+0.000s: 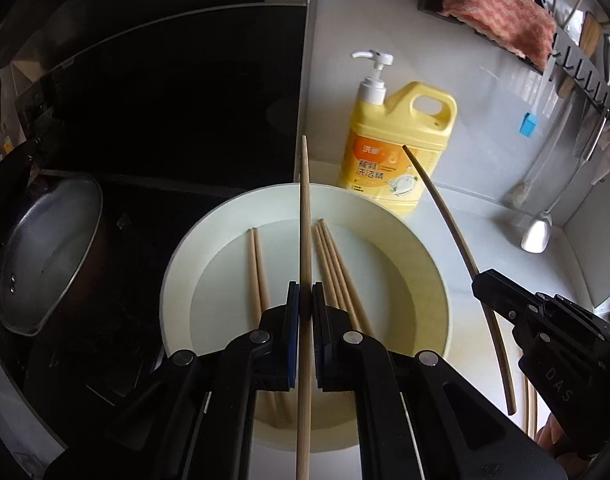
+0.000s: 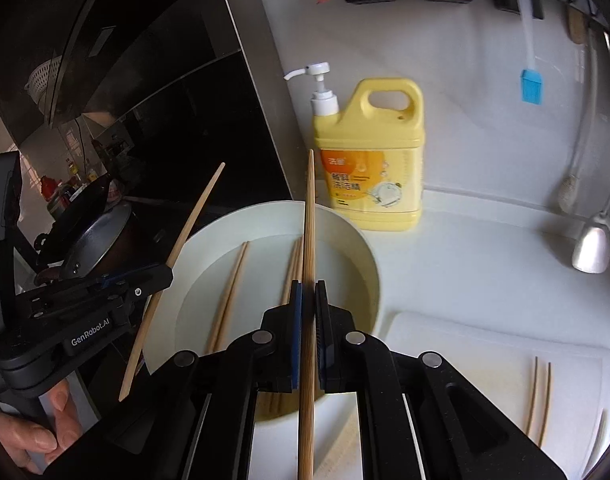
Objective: Organize utensils
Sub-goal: 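Lift the chopstick with the right gripper and carry it over the basin, then lower the chopstick into the basin and open the right gripper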
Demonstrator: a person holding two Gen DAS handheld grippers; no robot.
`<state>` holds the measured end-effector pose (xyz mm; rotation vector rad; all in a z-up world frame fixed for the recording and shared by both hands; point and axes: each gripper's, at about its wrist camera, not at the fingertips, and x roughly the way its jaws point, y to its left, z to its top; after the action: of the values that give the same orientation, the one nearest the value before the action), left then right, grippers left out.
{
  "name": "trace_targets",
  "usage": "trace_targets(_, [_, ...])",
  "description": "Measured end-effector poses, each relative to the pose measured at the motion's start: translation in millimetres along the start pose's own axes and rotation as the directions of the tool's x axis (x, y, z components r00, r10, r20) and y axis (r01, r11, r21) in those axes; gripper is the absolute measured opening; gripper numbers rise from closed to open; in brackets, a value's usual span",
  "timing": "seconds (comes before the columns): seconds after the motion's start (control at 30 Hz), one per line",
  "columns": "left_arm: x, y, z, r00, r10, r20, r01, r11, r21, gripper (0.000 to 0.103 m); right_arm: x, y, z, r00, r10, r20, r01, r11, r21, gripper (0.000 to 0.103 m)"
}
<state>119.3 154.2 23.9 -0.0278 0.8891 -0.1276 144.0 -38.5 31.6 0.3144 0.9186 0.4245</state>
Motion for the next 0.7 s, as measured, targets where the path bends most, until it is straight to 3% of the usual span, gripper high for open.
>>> trace_targets(0.37, [54.4, 25.9, 1.1, 0.995, -0.021, -0.099, 0.019, 1.000, -0.019, 0.007, 71.8, 21.9, 7.2, 0.993, -0.009, -0.120, 0.012, 1.000, 0.027, 0.006])
trace_targets(0.7, [91.0, 33.9, -7.0, 0.986, -0.024, -0.167, 0.019, 0.999, -0.031, 0.007, 104.0, 26.8, -3.3, 0.977, -0.028, -0.211, 0.035, 0.999, 0.033, 0.006])
